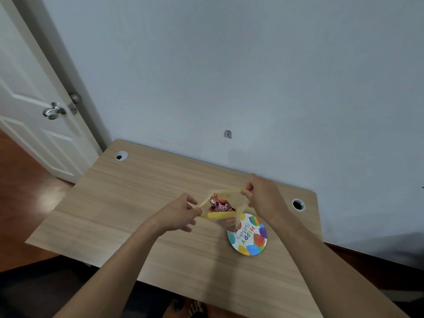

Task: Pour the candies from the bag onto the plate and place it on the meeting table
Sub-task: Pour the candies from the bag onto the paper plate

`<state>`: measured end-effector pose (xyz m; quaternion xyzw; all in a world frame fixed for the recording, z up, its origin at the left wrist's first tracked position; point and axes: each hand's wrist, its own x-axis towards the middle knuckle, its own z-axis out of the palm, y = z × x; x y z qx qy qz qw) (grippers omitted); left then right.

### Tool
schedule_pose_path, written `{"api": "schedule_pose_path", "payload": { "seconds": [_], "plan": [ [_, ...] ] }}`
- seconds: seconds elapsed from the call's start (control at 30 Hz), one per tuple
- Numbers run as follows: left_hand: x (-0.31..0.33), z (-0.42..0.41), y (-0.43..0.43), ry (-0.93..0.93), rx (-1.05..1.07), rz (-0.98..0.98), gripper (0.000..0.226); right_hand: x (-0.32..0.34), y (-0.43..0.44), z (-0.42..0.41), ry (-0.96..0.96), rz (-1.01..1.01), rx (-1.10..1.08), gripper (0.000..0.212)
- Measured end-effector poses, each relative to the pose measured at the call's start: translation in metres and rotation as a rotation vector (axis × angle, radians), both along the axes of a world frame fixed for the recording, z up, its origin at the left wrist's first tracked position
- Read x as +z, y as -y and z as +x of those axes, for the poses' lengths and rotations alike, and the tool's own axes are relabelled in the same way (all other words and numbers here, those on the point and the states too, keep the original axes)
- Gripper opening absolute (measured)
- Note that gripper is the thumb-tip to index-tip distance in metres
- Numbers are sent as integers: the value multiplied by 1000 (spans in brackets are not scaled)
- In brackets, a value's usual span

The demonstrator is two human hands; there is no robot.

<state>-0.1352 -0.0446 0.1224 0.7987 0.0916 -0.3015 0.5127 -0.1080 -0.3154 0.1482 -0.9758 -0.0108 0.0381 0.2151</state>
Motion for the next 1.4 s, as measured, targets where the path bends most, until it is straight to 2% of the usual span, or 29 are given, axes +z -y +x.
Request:
{"api": "schedule_pose_path", "payload": {
  "seconds": [0.07,0.13,0.2,0.27,0.33,0.43,0.53,0.6,0.63,0.7,0.73,0.8,0.87,1.0,1.07,1.13,1.2,1.3,1.4],
  "plan": [
    [-5,-4,-4,-22,-110,-47,58,3,-3,-1,40,8,38,13],
    [-13,-6,-8,-36,-156,-128,72,3,-4,-4,79,-30,79,12],
    [-20,-6,-9,-56,-115,-229,75,2,-4,-9,113,-63,111,11],
    [-28,-5,-6,-56,6,-297,67,3,-2,-13,128,-70,129,11],
    [-37,-6,-1,98,7,-222,61,7,0,-17,138,-64,133,10],
    [-53,-9,5,440,-289,66,81,11,4,-21,140,-43,121,10],
    [-59,-1,24,610,-435,107,102,19,8,-20,72,21,118,13],
    [-58,6,39,682,-436,52,93,23,13,-17,26,96,158,13],
    [-58,9,44,691,-410,-4,74,23,16,-17,10,143,158,12],
    [-56,10,51,578,-327,-128,30,21,23,-16,-28,228,117,14],
    [-56,10,53,561,-302,-149,25,19,26,-17,-56,276,78,14],
    [-57,9,56,564,-266,-157,24,15,31,-19,-141,457,-28,21],
    [-58,8,58,485,-226,-231,24,6,38,-22,-233,652,-166,43],
    [-63,6,65,353,-126,-346,39,-28,53,-31,-433,1037,-411,71],
    [-66,6,69,319,-119,-363,48,-48,53,-36,-514,1221,-442,93],
    [-71,7,75,252,-101,-362,46,-65,49,-42,-542,1357,-456,105],
    [-78,9,80,166,-40,-372,40,-80,48,-48,-546,1423,-470,106],
    [-88,12,87,28,71,-399,39,-99,49,-57,-582,1386,-474,100],
    [-100,16,101,-20,47,-424,43,-112,51,-64,-614,1281,-504,78]
  ]
}}
